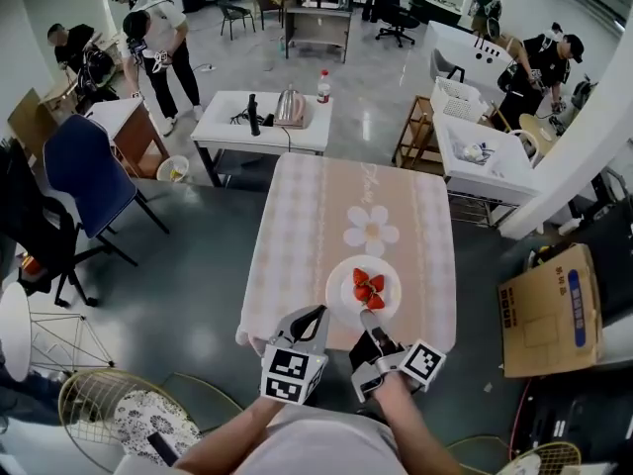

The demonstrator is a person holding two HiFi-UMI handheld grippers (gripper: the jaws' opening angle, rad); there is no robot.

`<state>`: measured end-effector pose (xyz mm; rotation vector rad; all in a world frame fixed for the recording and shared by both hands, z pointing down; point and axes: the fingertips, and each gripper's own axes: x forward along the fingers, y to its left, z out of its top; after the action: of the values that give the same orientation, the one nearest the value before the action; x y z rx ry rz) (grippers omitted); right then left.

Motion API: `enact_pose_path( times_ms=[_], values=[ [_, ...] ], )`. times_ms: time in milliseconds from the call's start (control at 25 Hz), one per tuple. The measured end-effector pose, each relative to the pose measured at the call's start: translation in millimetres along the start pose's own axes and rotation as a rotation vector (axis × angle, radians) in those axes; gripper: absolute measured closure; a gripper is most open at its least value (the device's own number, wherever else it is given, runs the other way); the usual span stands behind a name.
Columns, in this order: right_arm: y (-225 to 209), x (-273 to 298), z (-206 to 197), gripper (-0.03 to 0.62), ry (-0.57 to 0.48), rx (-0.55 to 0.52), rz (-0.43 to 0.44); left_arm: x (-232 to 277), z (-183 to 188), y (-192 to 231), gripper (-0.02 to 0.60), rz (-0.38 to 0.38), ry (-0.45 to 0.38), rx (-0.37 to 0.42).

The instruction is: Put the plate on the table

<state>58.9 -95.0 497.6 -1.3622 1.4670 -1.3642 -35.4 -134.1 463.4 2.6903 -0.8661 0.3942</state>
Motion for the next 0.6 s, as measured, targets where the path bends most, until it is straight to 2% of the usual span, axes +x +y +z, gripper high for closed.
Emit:
enact_pose_path(
  times_ms=[200, 400, 600],
  values=[
    [-4.2, 19.2, -0.4, 0.576, -0.016, -0.020, -0.038, 14.4, 1.1, 20.8, 0.575, -0.052, -0.006, -0.020],
    [-11.1, 25.3, 4.3, 0.576, -0.029, -0.017, -0.066, 30.7, -7.6, 20.8, 0.575, -0.091, 0.016, -0.058],
    [-20.9, 38.6, 18.5, 0.574, -0.027, 0.004, -0.073, 47.2, -5.9, 22.0, 0.575, -0.090, 0.038, -0.031]
  ],
)
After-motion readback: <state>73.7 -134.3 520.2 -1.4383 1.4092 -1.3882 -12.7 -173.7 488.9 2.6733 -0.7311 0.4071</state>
